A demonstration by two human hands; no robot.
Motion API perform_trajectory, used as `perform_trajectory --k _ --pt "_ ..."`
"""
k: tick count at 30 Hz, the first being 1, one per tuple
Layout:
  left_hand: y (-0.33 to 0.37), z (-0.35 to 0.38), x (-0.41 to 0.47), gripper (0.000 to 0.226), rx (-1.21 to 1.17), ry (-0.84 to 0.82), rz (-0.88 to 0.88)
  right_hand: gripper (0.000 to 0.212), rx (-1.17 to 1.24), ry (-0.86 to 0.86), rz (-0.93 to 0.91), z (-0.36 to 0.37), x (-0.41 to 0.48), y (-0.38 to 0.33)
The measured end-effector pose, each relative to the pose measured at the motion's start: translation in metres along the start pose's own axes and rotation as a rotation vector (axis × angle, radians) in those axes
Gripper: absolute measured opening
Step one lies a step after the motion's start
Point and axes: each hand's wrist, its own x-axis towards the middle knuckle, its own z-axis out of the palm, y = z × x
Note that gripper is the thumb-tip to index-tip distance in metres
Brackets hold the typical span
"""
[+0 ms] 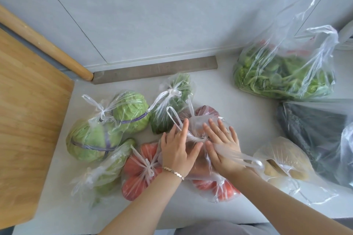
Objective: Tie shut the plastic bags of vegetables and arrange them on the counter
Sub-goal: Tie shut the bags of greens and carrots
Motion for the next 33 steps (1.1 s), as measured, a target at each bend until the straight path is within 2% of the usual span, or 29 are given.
perform_trajectory --k 10,15,19,22,25,33 --pt "-0.006 0.007 0.003 0.063 0.182 -0.011 0.034 0.072 -0.074 -0.037 -0.018 -0.001 0.003 0.000" --pt "-0.009 0.014 0.003 0.059 0.275 -0.024 0.051 0.087 -0.009 -0.089 -0.012 -0.001 0.004 0.004" --pt "-0.015 0.023 0.002 0.046 0.298 -0.040 0.066 0.072 0.124 -0.015 -0.018 0.006 0.002 0.012" --pt "-0.017 0.024 0.001 0.042 0.317 0.003 0.098 0.075 0.142 -0.079 -0.001 0.005 0.002 0.013" --pt "-0.015 0.024 0.003 0.042 0.321 0.003 0.097 0.089 0.076 -0.152 0.018 0.001 0.004 0.012" --pt "-0.007 0.014 0.006 0.043 0.273 -0.140 0.050 0.103 -0.064 -0.261 0.000 -0.006 0.006 0.008"
